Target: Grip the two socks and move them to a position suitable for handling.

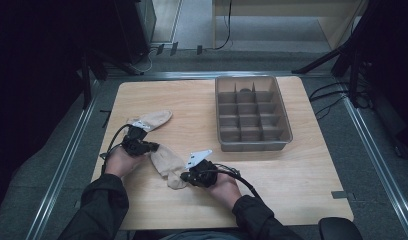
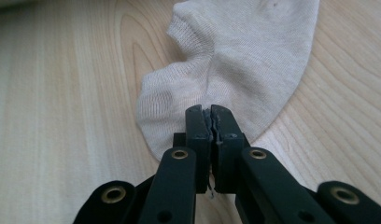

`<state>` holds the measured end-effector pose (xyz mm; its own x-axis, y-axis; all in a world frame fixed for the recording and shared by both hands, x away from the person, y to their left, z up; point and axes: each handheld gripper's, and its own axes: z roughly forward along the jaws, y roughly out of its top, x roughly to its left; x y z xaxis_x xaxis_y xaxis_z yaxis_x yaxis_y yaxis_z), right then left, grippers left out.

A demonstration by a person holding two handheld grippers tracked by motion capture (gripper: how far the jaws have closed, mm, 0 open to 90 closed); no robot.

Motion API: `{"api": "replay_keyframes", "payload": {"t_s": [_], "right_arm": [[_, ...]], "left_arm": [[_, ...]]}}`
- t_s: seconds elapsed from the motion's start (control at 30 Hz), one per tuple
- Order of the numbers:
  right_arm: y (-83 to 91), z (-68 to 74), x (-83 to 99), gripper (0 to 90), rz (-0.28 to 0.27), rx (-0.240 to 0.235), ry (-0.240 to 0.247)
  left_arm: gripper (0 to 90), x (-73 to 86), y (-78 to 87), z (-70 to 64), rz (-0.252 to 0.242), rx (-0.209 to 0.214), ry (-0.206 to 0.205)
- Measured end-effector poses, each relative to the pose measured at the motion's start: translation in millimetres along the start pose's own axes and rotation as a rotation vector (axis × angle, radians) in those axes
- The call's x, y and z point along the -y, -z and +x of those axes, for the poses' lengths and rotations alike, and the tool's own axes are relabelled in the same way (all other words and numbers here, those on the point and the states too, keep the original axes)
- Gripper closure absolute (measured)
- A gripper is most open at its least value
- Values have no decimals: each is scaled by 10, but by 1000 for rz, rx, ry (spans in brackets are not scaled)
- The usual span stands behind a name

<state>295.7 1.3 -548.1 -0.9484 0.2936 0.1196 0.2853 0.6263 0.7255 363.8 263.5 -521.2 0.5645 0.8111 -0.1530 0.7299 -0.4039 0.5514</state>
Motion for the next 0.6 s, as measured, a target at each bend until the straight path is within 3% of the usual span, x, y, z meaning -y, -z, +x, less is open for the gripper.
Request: {"api": "replay_keyframes", "payload": {"t_s": [0.07, 0.2, 0.33, 0.4, 0.43, 0.6], "right_arm": [[49, 20, -37, 872, -28, -25, -17], [100, 97, -126, 872, -46, -55, -16], [93, 205, -221, 871, -75, -95, -30], [47, 287, -273, 871, -90, -95, -29], [47, 287, -273, 871, -90, -95, -29], [-40, 350, -298, 869, -107, -82, -37]], "left_arm": [[880, -26, 25, -12, -13, 3, -11], [880, -189, 94, -76, -40, 49, -34], [879, -412, 92, -233, -32, 90, -109], [877, -568, 70, -381, -28, 136, -162], [877, -568, 70, -381, -28, 136, -162], [872, -722, -29, -625, -6, 216, -233]]}}
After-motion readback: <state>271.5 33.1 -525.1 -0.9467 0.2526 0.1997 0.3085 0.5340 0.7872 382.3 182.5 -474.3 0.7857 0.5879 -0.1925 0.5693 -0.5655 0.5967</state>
